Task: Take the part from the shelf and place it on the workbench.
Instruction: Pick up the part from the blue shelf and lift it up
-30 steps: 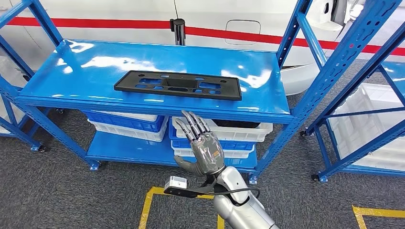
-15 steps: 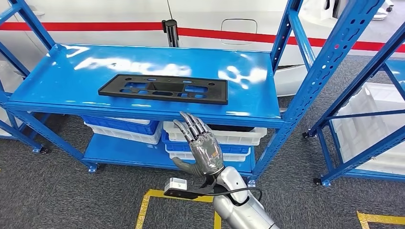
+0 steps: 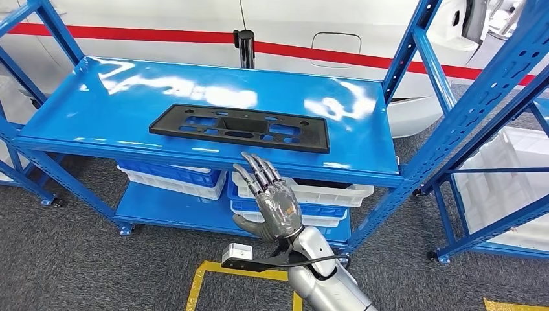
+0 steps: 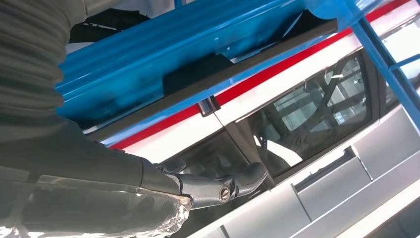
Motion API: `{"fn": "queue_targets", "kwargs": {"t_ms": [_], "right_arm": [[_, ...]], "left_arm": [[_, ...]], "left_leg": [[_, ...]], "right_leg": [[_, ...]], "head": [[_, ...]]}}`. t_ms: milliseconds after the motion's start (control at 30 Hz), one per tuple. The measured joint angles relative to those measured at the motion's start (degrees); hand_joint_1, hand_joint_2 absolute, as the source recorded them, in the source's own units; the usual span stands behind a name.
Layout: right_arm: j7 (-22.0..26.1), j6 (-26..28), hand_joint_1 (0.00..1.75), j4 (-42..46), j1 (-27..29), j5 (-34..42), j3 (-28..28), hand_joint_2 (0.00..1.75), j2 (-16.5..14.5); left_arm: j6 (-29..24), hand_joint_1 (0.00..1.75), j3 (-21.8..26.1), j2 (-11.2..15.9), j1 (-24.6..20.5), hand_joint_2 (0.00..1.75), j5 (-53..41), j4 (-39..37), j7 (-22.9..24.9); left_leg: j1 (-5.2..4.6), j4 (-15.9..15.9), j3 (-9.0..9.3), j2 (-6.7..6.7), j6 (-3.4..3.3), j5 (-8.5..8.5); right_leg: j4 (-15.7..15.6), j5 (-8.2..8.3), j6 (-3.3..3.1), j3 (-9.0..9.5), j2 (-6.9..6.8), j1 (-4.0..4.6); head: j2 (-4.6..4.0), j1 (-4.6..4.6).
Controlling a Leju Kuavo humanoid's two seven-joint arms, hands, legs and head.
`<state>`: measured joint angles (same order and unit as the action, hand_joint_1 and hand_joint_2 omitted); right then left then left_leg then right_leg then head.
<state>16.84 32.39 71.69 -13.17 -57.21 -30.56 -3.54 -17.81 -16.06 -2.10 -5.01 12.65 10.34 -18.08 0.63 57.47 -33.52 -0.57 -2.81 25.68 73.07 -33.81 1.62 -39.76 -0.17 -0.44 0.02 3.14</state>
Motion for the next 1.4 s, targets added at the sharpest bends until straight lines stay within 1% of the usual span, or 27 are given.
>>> {"fn": "queue_targets", "kwargs": {"t_ms": [67, 100, 167, 200, 300, 333, 400, 433, 467, 500, 533, 567, 633, 700, 800, 867, 933, 967, 1000, 1033, 1100, 1133, 1167, 1233, 1300, 1367, 1400], "right_arm": [[0.15, 0.01, 0.0, -0.03, 0.01, 0.06, -0.01, 1.75, 0.06], [0.2, 0.01, 0.0, -0.03, 0.0, 0.09, -0.01, 1.75, 0.06], [0.28, 0.02, 0.0, -0.04, -0.04, 0.15, -0.03, 1.75, 0.05], [0.31, 0.02, 0.0, -0.04, -0.04, 0.18, -0.04, 1.75, 0.04], [0.45, 0.11, 0.0, -0.04, -0.07, 0.34, -0.02, 1.75, -0.09], [0.5, 0.16, 0.0, -0.04, -0.07, 0.39, -0.02, 1.75, -0.21], [0.56, 0.22, 0.0, -0.05, -0.02, 0.43, -0.06, 1.75, -0.46], [0.56, 0.22, 0.0, -0.08, 0.04, 0.44, -0.09, 1.75, -0.56], [0.56, 0.22, 0.0, -0.1, 0.11, 0.45, -0.12, 1.75, -0.62], [0.56, 0.22, 0.0, -0.11, 0.19, 0.47, -0.13, 1.75, -0.69], [0.56, 0.22, 0.0, -0.13, 0.26, 0.49, -0.13, 1.75, -0.74], [0.56, 0.22, 0.0, -0.13, 0.3, 0.5, -0.13, 1.75, -0.81], [0.57, 0.2, 0.0, -0.13, 0.28, 0.53, -0.13, 1.75, -0.93], [0.66, 0.14, 0.0, -0.13, 0.21, 0.48, -0.13, 1.75, -1.01], [0.93, 0.05, 0.0, -0.13, 0.12, 0.4, -0.14, 1.75, -1.21], [1.31, 0.05, 0.0, -0.17, -0.03, 0.52, -0.15, 1.75, -1.27], [1.67, 0.07, 0.0, -0.41, -0.09, 0.8, -0.15, 1.75, -1.2], [1.86, 0.07, 0.0, -0.62, -0.08, 0.97, -0.15, 1.75, -1.16], [2.07, 0.08, 0.0, -0.84, -0.07, 1.17, -0.15, 1.75, -1.14], [2.29, 0.09, 0.0, -1.06, -0.1, 1.4, -0.15, 1.75, -1.14], [2.61, 0.15, 0.0, -1.42, -0.27, 1.73, -0.16, 1.75, -1.16], [2.68, 0.19, 0.0, -1.58, -0.39, 1.85, -0.17, 1.75, -1.21], [2.72, 0.22, 0.0, -1.73, -0.5, 1.91, -0.19, 1.75, -1.25], [2.76, 0.27, 0.0, -2.01, -0.61, 2.04, -0.2, 1.75, -1.38], [2.79, 0.3, 0.0, -2.16, -0.67, 2.3, -0.19, 1.75, -1.56], [2.87, 0.32, 0.0, -2.25, -0.75, 2.63, -0.19, 1.75, -1.81], [2.94, 0.33, 0.0, -2.32, -0.77, 2.74, -0.2, 1.75, -1.91]], "left_arm": [[0.0, 0.0, 0.0, -0.1, 0.01, 0.0, -0.02, 0.0, 0.04], [0.0, 0.0, 0.0, -0.13, 0.01, 0.0, -0.02, 0.0, 0.06], [0.0, 0.0, 0.0, -0.16, 0.01, 0.0, -0.03, -0.01, 0.1], [0.0, 0.0, 0.0, -0.17, 0.01, 0.0, -0.03, -0.01, 0.11], [0.0, 0.0, 0.0, -0.11, 0.03, 0.0, -0.05, -0.01, 0.11], [0.0, 0.0, 0.0, -0.09, 0.04, 0.0, -0.07, -0.01, 0.11], [0.0, 0.0, -0.01, -0.1, 0.08, 0.0, -0.1, -0.02, 0.11], [0.0, 0.0, -0.02, -0.1, 0.12, 0.0, -0.1, -0.02, 0.11], [0.0, 0.0, -0.02, -0.08, 0.17, 0.0, -0.1, -0.02, 0.12], [0.0, 0.0, -0.02, -0.05, 0.22, 0.0, -0.1, -0.02, 0.13], [0.0, 0.0, -0.02, -0.01, 0.24, 0.0, -0.1, -0.02, 0.13], [0.0, 0.0, -0.02, 0.03, 0.25, 0.0, -0.11, -0.02, 0.13], [0.0, 0.0, -0.02, -0.02, 0.18, 0.0, -0.14, -0.02, 0.14], [-0.01, 0.0, -0.02, -0.11, 0.16, 0.0, -0.17, -0.02, 0.16], [-0.09, 0.0, -0.01, -0.13, 0.26, 0.0, -0.16, -0.02, 0.16], [-0.21, 0.0, 0.03, -0.08, 0.25, 0.0, -0.12, -0.02, 0.13], [-0.31, 0.0, 0.12, 0.01, 0.23, 0.0, -0.05, -0.02, 0.1], [-0.34, 0.0, 0.17, -0.01, 0.25, 0.0, -0.01, -0.02, 0.09], [-0.35, 0.0, 0.21, -0.04, 0.29, 0.0, 0.04, -0.02, 0.07], [-0.35, 0.0, 0.24, -0.08, 0.32, 0.0, 0.09, -0.02, 0.04], [-0.36, 0.0, 0.27, -0.1, 0.34, 0.0, 0.15, -0.02, -0.02], [-0.37, 0.0, 0.28, -0.1, 0.34, 0.0, 0.17, -0.02, -0.05], [-0.39, 0.0, 0.3, -0.1, 0.34, 0.0, 0.2, -0.02, -0.07], [-0.51, 0.0, 0.32, -0.09, 0.35, 0.0, 0.28, -0.02, -0.1], [-0.66, 0.0, 0.33, -0.03, 0.35, 0.0, 0.33, -0.02, -0.16], [-0.71, 0.0, 0.32, 0.0, 0.34, 0.0, 0.27, -0.02, -0.22], [-0.72, 0.0, 0.32, -0.01, 0.34, 0.0, 0.21, -0.02, -0.24]], "left_leg": [[0.0, 0.01, 0.58, -0.3, 0.35, 0.43], [-0.12, 0.05, 0.87, -0.43, 0.63, 0.72], [-0.31, 0.13, 1.15, -0.56, 1.23, 1.22], [-0.34, 0.12, 1.2, -0.58, 1.53, 1.38], [0.04, 1.34, 0.7, -0.39, 2.41, 2.4], [0.16, 3.43, -0.24, -0.25, 2.68, 3.56], [0.4, 10.49, -3.82, 0.01, 3.17, 6.71], [0.54, 13.9, -5.81, 0.08, 3.41, 7.78], [0.71, 15.83, -7.22, 0.16, 3.63, 7.88], [0.9, 15.6, -7.59, 0.26, 3.81, 6.82], [1.13, 13.17, -6.8, 0.37, 3.94, 4.79], [1.35, 9.2, -5.13, 0.54, 4.06, 2.37], [1.4, 2.71, -1.99, 0.66, 4.08, -0.14], [1.03, 1.04, -1.03, 0.5, 3.56, 0.02], [0.73, 0.55, -0.64, 0.33, 2.08, -0.09], [0.78, 0.15, -0.16, 0.35, 1.16, -0.07], [0.61, 0.13, 0.02, 0.31, 0.66, 0.19], [0.51, 0.14, 0.11, 0.23, 0.57, 0.31], [0.42, 0.15, 0.25, 0.11, 0.55, 0.45], [0.35, 0.16, 0.48, -0.05, 0.59, 0.61], [0.25, 0.18, 1.06, -0.34, 0.9, 1.04], [0.11, 0.23, 1.31, -0.47, 1.17, 1.34], [-0.03, 0.26, 1.46, -0.54, 1.46, 1.6], [-0.12, 0.25, 1.62, -0.58, 2.0, 2.02], [0.23, 0.92, 1.53, -0.42, 2.51, 2.62], [0.49, 5.01, -0.14, -0.11, 3.03, 4.84], [0.52, 8.66, -1.97, 0.04, 3.25, 6.53]], "right_leg": [[-7.3, 4.02, 0.94, 2.59, -0.01, -0.22], [-11.16, 5.81, 1.01, 4.19, -0.01, -0.18], [-15.18, 7.52, 0.31, 6.0, 0.01, 0.09], [-15.27, 7.58, -0.2, 6.09, 0.02, 0.28], [-15.82, 7.74, -1.52, 6.73, 0.0, -0.43], [-16.03, 7.72, -1.95, 7.08, -0.02, -0.74], [-16.11, 7.43, -2.64, 7.52, -0.09, -0.77], [-16.1, 7.29, -2.79, 7.67, -0.09, -0.73], [-16.08, 7.13, -2.84, 7.82, -0.07, -0.72], [-16.06, 6.93, -2.79, 8.03, -0.03, -0.75], [-16.05, 6.69, -2.62, 8.34, 0.03, -0.83], [-16.03, 6.38, -2.34, 8.69, 0.09, -0.89], [-15.94, 5.8, -1.6, 9.12, 0.16, -0.6], [-16.03, 5.54, -0.91, 9.13, 0.16, -0.19], [-15.31, 4.9, 0.0, 8.77, 0.08, -0.16], [-10.18, 2.73, -0.16, 6.14, 0.08, -0.25], [-1.95, 0.09, -0.58, 1.41, 0.11, -0.27], [0.86, -0.44, -0.52, -0.48, 0.11, -0.26], [1.56, -0.05, -0.27, -1.33, 0.12, -0.25], [-0.26, 1.31, 0.11, -0.86, 0.12, -0.25], [-8.32, 5.15, 0.64, 2.49, 0.1, -0.22], [-11.95, 6.66, 0.55, 4.14, 0.1, -0.1], [-14.19, 7.5, 0.27, 5.18, 0.11, 0.02], [-15.2, 7.82, -0.49, 5.74, 0.13, 0.19], [-15.42, 7.8, -1.24, 6.13, 0.15, -0.28], [-15.64, 7.62, -2.14, 6.76, 0.15, -0.65], [-15.62, 7.44, -2.49, 6.99, 0.13, -0.58]], "head": [[0.0, 0.01], [0.0, 0.0], [0.0, -0.03], [0.0, -0.07], [0.0, -0.12], [0.0, -0.15], [0.0, -0.22], [0.0, -0.22], [0.0, -0.23], [0.0, -0.23], [0.0, -0.23], [0.0, -0.23], [0.0, -0.28], [0.0, -0.32], [0.0, -0.32], [0.0, -0.27], [0.0, -0.23], [0.0, -0.24], [0.0, -0.23], [0.0, -0.24], [0.0, -0.22], [0.0, -0.24], [0.0, -0.26], [0.0, -0.3], [0.0, -0.31], [0.0, -0.34], [0.0, -0.36]]}}
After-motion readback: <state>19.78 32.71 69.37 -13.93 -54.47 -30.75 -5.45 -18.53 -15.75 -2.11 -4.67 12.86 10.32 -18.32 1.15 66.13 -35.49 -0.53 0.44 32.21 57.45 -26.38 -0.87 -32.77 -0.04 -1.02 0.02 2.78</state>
